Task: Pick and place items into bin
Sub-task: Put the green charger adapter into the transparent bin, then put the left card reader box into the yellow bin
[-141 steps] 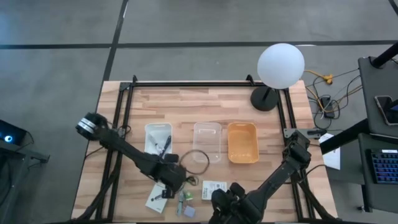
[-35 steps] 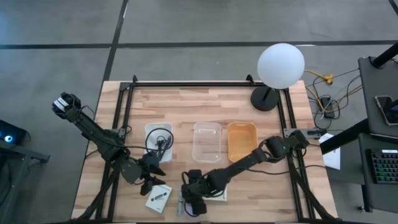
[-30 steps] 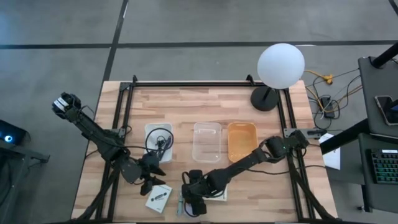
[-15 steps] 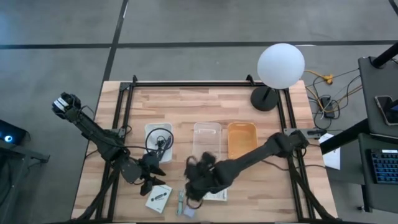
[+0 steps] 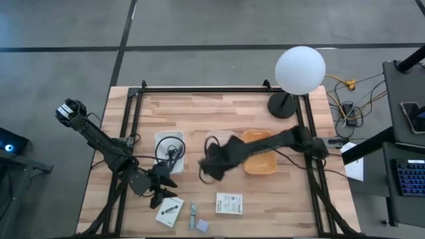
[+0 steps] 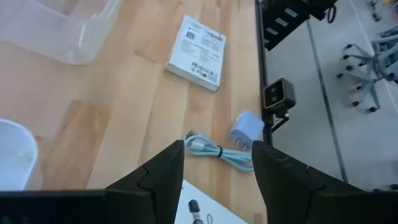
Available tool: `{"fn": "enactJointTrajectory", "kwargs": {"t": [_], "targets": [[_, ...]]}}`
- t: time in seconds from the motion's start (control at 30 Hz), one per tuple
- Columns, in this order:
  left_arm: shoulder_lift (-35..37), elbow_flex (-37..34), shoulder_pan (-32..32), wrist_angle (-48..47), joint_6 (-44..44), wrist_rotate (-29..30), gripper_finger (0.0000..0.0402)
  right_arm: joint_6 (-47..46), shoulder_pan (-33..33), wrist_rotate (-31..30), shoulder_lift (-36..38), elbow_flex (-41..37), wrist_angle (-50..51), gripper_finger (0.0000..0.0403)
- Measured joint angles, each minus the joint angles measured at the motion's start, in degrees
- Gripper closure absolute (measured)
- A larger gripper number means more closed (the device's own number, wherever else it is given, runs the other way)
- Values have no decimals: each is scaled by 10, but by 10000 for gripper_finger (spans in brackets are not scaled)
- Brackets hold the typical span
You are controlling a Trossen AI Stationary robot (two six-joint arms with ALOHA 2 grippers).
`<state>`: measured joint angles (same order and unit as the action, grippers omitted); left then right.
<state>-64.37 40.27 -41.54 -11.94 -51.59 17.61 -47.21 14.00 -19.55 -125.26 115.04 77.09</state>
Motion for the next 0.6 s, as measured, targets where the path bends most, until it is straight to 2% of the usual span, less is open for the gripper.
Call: {"fn": "enactJointTrajectory", "kwargs": {"t": [0.13, 0.23, 0.43, 0.6], "targets": [[0, 0, 0, 1, 0, 0, 229, 83, -43, 73, 4, -52, -117, 216], [0, 0, 0, -2, 0, 0, 229, 135, -58, 108, 4, -66, -128, 200], [0, 0, 0, -1, 0, 0, 229, 219, -56, 107, 4, -47, -115, 131], [0, 0, -2, -23, 0, -26, 229, 210, -48, 102, 4, 10, -97, 82]]}}
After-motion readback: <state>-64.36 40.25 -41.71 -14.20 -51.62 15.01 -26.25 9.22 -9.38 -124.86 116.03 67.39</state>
